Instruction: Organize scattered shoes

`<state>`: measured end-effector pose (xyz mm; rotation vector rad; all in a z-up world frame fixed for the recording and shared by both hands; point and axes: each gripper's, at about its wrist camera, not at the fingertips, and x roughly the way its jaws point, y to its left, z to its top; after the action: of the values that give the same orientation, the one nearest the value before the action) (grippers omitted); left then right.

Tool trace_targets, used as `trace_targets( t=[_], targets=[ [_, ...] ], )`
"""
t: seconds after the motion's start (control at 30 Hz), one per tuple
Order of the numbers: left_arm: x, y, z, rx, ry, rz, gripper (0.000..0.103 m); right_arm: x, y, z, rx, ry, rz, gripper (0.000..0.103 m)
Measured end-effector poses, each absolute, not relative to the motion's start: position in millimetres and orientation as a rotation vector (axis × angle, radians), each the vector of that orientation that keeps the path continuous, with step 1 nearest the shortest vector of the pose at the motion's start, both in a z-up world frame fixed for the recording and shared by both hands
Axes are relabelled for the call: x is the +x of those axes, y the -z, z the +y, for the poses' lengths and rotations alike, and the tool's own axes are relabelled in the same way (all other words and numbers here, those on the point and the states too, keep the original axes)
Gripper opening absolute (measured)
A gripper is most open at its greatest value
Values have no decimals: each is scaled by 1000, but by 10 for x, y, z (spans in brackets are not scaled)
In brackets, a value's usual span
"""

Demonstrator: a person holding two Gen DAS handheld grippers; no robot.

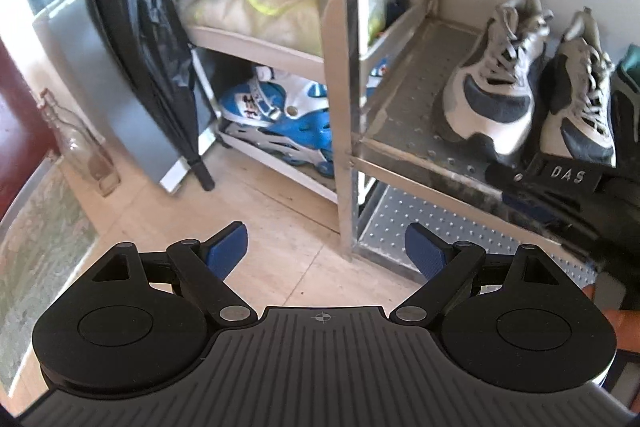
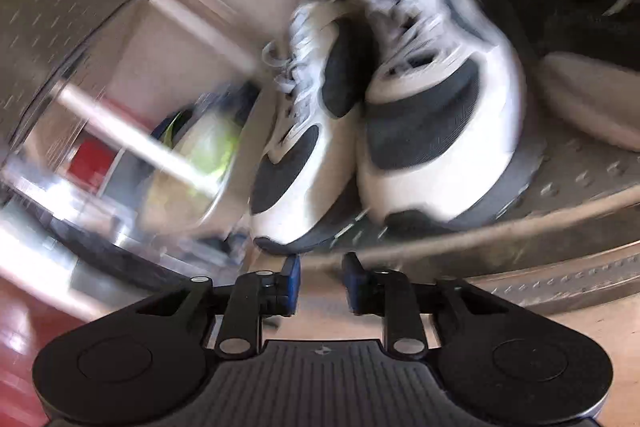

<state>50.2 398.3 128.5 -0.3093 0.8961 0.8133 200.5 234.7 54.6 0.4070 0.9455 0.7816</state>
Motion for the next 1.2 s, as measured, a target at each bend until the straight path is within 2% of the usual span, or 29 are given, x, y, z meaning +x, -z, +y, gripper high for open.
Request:
trace_targets(
  t=[0.27, 0.37, 0.5, 0.6, 0.63, 0.7, 0.73, 0.87, 0.93, 1.03, 1.2],
  targets=[
    [629, -1243, 3817, -268, -730, 924, 90, 1972, -663, 1898, 328, -713, 886, 24],
    [681, -1232, 3737, -254, -698, 938, 90, 2057, -704, 1845, 290, -691, 893, 31],
    [838, -1211, 3513, -225, -592, 980, 90, 1901, -889, 1513, 170, -701, 933, 31],
    [965, -1226, 3262, -194, -502, 991, 90, 1769, -973, 1182, 129, -662, 946, 36],
    [1005, -1238, 3161, -182, -473, 991, 90, 1707, -1019, 1014, 117, -638, 950, 42],
    [1113, -1283, 2881, -153, -394, 989, 90, 1574, -1137, 605, 112, -575, 954, 61],
    [1141, -1298, 2790, -151, -371, 987, 90, 1500, -1217, 347, 125, -534, 953, 73],
    [1212, -1365, 2325, -165, -253, 973, 90, 1259, -1519, -552, 227, -397, 957, 90],
    [1174, -1419, 2046, -166, -180, 964, 90, 1101, -1765, -1119, 358, -328, 976, 95],
    [1031, -1533, 1655, -161, -113, 976, 90, 857, -2144, -1684, 410, -301, 974, 102],
    [596, -1849, 1243, -101, -63, 956, 94, 379, -2736, -2285, 203, -210, 861, 102]
  ],
)
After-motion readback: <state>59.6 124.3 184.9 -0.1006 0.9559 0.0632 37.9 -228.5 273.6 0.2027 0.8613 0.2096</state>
